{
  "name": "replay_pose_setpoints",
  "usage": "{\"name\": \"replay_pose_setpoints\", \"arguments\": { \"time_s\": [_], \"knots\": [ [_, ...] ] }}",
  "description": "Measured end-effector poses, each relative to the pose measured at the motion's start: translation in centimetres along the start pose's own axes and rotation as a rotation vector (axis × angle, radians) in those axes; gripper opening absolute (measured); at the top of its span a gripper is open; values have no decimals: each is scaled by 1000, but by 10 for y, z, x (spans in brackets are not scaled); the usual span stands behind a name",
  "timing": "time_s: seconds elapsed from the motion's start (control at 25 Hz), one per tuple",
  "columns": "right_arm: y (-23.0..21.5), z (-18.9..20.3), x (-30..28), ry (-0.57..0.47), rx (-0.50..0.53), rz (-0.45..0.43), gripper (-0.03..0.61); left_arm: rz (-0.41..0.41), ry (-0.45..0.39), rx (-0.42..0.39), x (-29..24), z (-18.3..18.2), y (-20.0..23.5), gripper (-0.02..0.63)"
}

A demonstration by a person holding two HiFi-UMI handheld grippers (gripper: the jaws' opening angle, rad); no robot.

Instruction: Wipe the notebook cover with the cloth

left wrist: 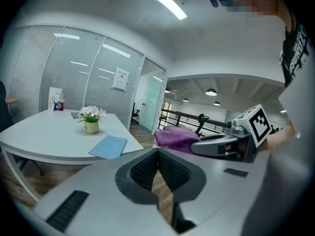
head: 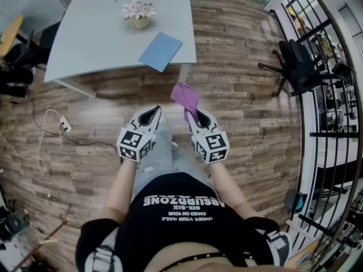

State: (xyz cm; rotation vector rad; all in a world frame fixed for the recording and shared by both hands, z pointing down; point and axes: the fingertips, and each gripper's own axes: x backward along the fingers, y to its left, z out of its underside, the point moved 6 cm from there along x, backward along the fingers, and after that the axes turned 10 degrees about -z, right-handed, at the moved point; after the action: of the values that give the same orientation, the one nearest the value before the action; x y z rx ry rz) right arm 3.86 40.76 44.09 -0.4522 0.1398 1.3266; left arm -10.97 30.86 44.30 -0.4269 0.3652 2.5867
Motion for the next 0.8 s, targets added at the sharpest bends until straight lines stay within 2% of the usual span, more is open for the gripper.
{"name": "replay_pose_setpoints", "arguments": {
  "time_s": [0.4,0.8],
  "knots": [
    [-39,-21,-49,12,45,-10,74,-13,31,28,-60,-4,39,17],
    [-105,-79,-136,66,128,-46,75,-68,28,53,-142,-38,114,17]
  ]
}}
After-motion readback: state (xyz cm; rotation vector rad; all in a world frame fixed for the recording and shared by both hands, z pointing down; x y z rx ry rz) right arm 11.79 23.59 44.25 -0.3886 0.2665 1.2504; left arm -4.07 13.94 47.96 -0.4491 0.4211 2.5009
